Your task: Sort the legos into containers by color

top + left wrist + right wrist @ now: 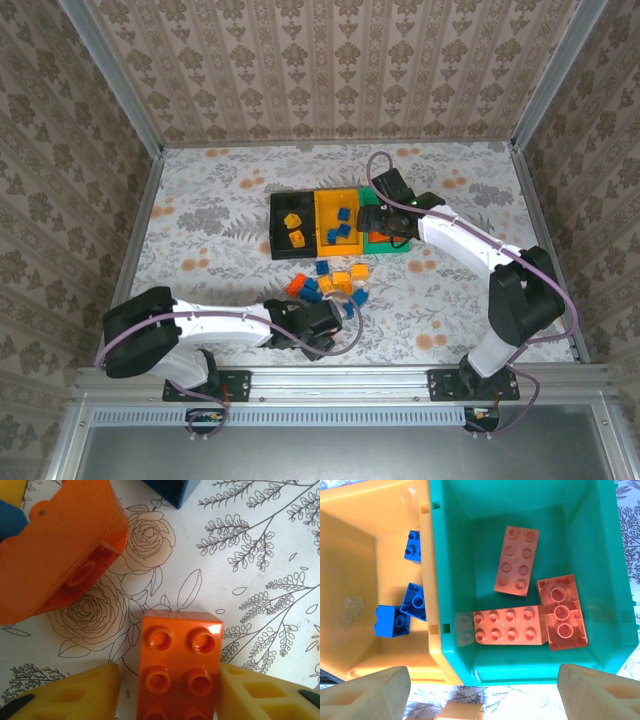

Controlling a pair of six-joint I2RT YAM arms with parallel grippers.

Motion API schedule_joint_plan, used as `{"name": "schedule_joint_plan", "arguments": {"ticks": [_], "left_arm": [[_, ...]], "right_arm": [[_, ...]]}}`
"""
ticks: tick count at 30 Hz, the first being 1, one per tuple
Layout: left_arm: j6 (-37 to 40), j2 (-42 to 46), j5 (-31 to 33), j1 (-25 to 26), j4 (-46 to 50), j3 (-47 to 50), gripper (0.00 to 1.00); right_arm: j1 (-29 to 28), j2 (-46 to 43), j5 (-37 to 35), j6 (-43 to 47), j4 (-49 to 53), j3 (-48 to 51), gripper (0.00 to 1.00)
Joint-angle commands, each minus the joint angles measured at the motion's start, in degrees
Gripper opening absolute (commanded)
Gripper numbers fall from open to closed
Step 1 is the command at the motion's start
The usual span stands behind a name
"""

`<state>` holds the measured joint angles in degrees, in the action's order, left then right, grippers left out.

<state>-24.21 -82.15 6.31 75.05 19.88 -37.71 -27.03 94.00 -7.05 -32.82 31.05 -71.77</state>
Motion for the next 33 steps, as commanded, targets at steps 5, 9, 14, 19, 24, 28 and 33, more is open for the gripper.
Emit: {"name": "schedule_joint_plan", "arguments": {"ticks": [5,9,14,19,24,28,33], "left_arm": [[-0.66,3.93,0.83,-0.49,-0.49,0.32,0.33],[-1.01,9.65,-0.06,-3.25,-1.58,-0.39,0.32],[0.89,13.51,-4.31,-11.79,-4.92,-4.30,0.31],[1.88,6.76,-13.14,-21.91,-13.86,-12.51,0.31],[4.55,-8.47,-17.20,-25.44,-15.34,-28.19,0.29],[4.34,-18.81,-18.96,-27.38,-16.10,-38.69,0.29],[3.08,-30.24,-20.35,-28.07,-15.09,-50.90,0.30]], "right_arm": [[0.74,-2.50,0.37,-1.62,-0.04,1.40,0.79],[1.64,-4.60,-0.33,-2.72,-0.11,3.62,0.79],[3.70,-9.46,-0.25,-5.09,-0.86,8.85,0.79],[4.72,-13.88,-0.68,-5.85,-1.79,14.15,0.78],[5.23,-17.87,-0.43,-6.25,-1.69,17.99,0.78],[5.40,-19.41,-0.25,-6.16,-2.03,19.96,0.78],[5.69,-19.90,-0.43,-5.85,-1.60,20.79,0.78]]}}
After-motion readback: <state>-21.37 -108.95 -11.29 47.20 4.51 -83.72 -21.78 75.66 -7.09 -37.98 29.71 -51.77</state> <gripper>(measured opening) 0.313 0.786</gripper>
